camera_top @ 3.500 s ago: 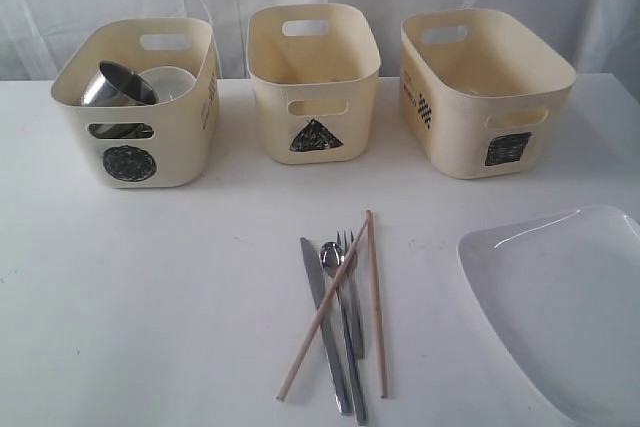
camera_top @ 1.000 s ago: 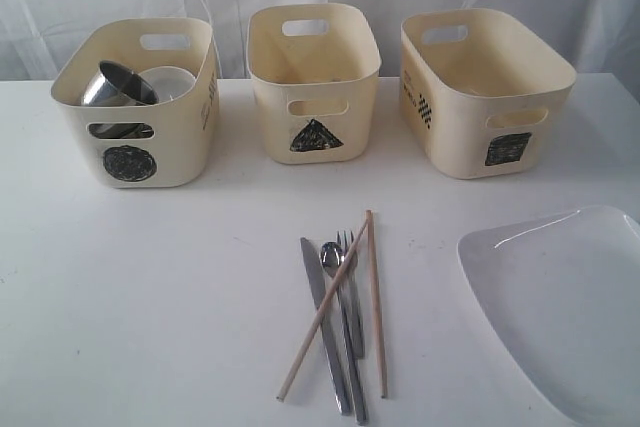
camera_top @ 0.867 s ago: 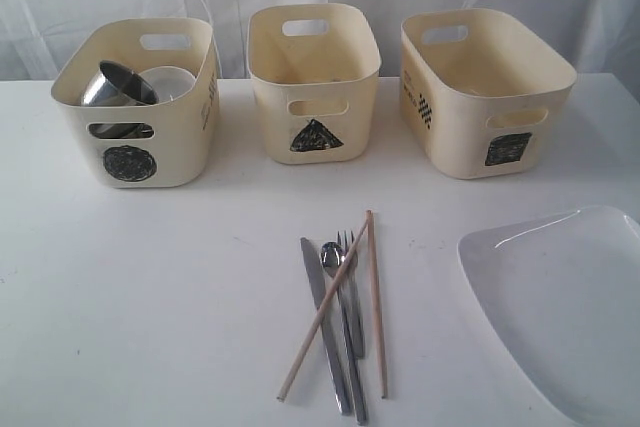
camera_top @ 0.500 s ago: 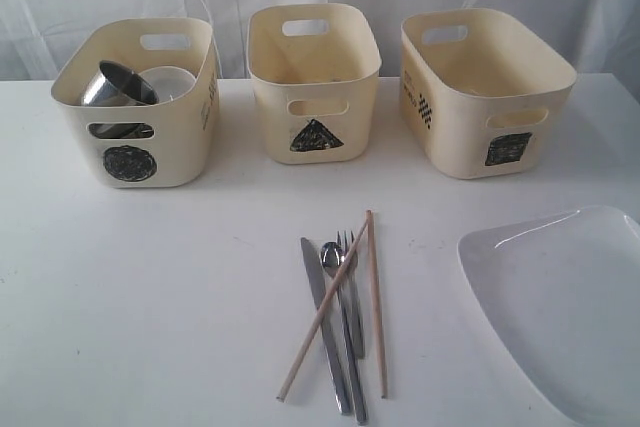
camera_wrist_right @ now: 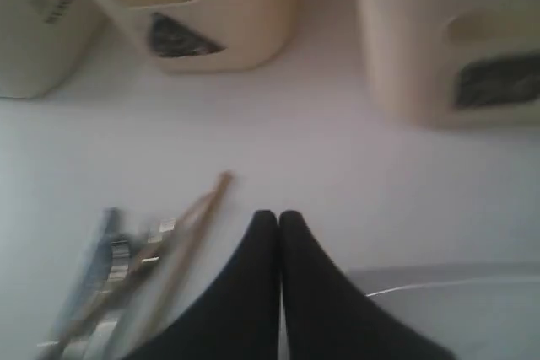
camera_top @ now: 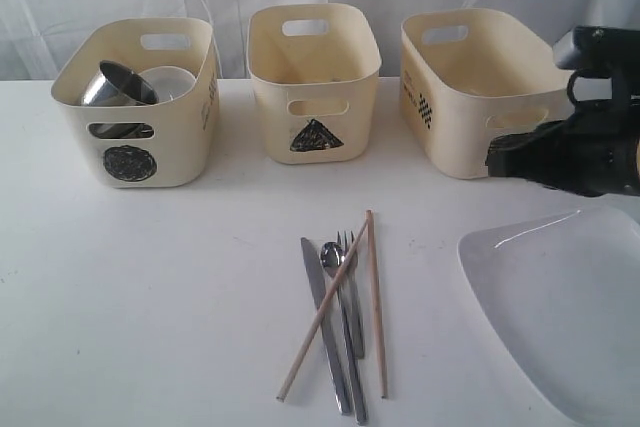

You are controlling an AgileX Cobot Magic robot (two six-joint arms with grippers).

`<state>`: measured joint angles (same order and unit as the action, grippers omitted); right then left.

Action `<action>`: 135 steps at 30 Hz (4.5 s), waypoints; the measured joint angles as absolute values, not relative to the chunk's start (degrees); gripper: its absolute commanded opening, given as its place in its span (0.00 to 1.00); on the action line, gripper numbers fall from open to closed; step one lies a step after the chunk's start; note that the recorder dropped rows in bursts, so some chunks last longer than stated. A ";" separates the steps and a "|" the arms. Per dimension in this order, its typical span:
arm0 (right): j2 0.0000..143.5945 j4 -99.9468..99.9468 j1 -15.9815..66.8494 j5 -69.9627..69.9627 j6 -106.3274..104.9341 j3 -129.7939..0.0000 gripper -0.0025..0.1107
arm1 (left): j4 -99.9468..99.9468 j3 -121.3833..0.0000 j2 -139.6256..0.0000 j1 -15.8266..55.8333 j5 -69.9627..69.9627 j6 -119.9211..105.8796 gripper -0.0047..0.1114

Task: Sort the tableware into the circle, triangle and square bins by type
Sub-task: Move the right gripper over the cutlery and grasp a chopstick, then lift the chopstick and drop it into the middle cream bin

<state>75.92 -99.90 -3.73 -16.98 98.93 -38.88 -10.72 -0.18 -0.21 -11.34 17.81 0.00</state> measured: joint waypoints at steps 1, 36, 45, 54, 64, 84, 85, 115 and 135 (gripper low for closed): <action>75.92 -99.90 -3.73 -13.47 94.26 -38.88 0.02 | -10.72 -0.18 -0.21 -11.34 17.81 0.00 0.04; 81.54 51.00 27.89 49.34 -19.00 -58.94 0.02 | -10.72 -0.18 -0.21 -11.34 17.81 0.00 0.04; 100.45 22.33 29.99 50.97 13.33 -64.98 0.02 | -10.72 -0.18 -0.21 -11.34 17.81 0.00 0.04; 102.83 23.88 30.24 42.21 16.63 -65.90 0.02 | -10.72 -0.18 -0.21 -11.34 17.81 0.00 0.04; 102.83 28.34 30.36 41.58 14.02 -66.40 0.10 | -10.72 -0.18 -0.21 -11.34 17.81 0.00 0.04; 109.98 18.59 30.85 38.55 18.21 -66.68 0.31 | -10.72 -0.18 -0.21 -3.12 17.81 0.00 0.04; 110.24 18.55 30.85 38.45 18.21 -66.68 0.31 | -10.72 -0.18 -0.21 -3.12 17.81 0.00 0.04; 104.48 20.44 30.71 47.19 8.24 -67.42 0.02 | -10.72 -0.18 -0.21 -3.12 17.70 0.00 0.04; 96.79 25.55 12.64 47.96 -13.41 -84.66 0.02 | -10.72 -0.18 -0.21 -3.12 17.70 0.00 0.04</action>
<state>96.79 25.55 12.64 47.96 -13.41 -84.66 -10.72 -0.18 -0.21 -3.12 17.70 0.00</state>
